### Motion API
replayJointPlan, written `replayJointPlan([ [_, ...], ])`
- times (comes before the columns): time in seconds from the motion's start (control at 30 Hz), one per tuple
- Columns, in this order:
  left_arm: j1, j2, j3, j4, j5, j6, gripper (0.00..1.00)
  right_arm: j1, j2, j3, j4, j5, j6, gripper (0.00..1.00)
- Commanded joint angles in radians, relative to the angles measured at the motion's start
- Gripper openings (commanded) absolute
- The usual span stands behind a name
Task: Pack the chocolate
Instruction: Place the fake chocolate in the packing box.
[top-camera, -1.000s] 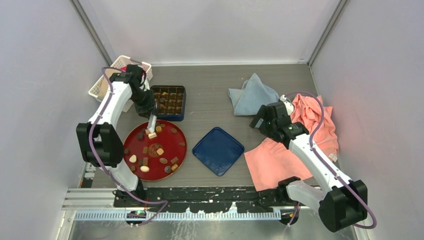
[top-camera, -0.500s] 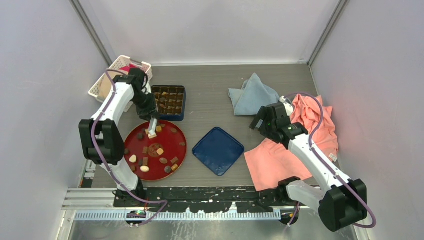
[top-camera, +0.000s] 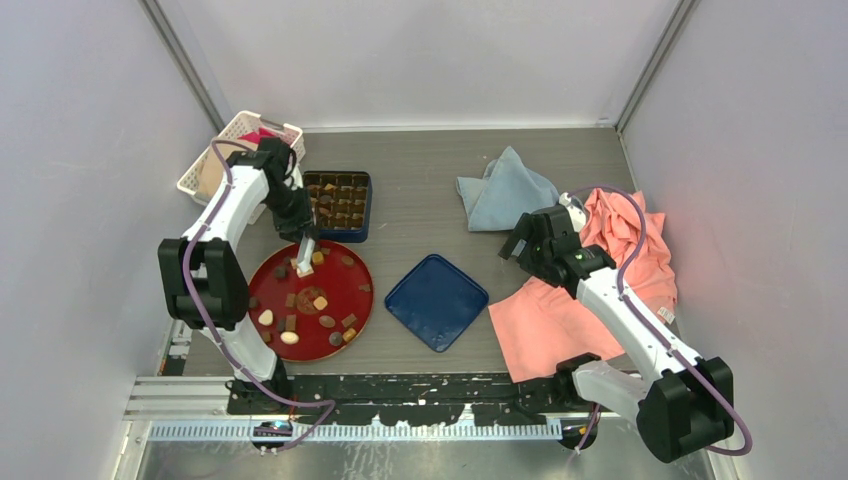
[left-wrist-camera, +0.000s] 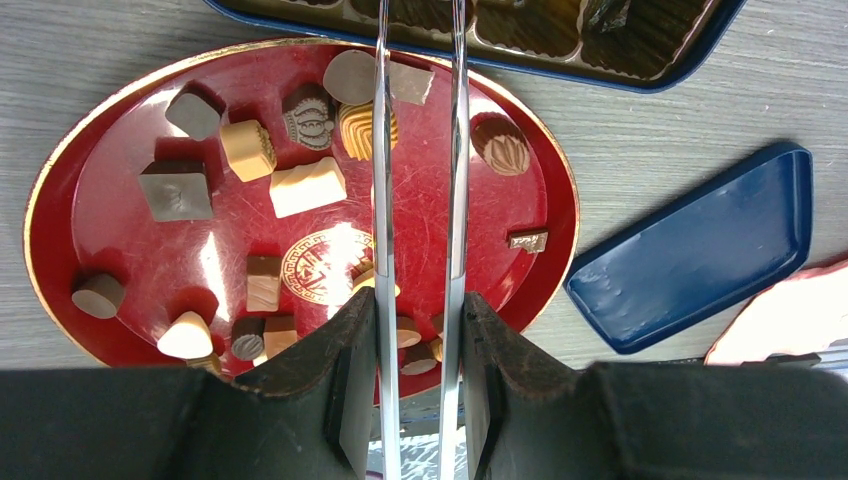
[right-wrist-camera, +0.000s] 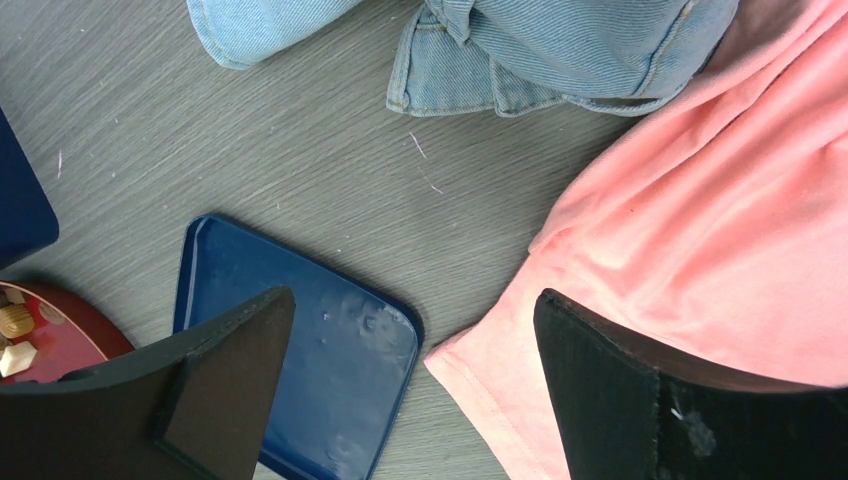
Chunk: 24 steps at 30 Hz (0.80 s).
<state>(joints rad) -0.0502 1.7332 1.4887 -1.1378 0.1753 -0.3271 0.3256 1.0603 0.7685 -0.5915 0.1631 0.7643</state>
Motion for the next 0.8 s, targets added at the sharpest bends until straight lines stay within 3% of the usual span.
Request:
replayJointPlan([
  [0.0,0.008,-0.027,0.016,0.008,-0.010,0.025,0.28,0.003,-0.003,0.008,0.025,0.024,0.004,0.95],
  [0.53,0.009,-0.038,0.016,0.010,0.000,0.028,0.38,0.003,-0.007,0.013,0.024,0.015,0.003,0.95],
  [0.63,0.008,-0.043,0.016,0.011,0.000,0.026,0.37,0.004,-0.008,0.012,0.022,0.016,0.003,0.95],
  [0.77,0.009,-0.070,0.038,-0.002,0.009,0.019,0.28,0.004,-0.011,0.014,0.016,0.016,0.002,0.95],
])
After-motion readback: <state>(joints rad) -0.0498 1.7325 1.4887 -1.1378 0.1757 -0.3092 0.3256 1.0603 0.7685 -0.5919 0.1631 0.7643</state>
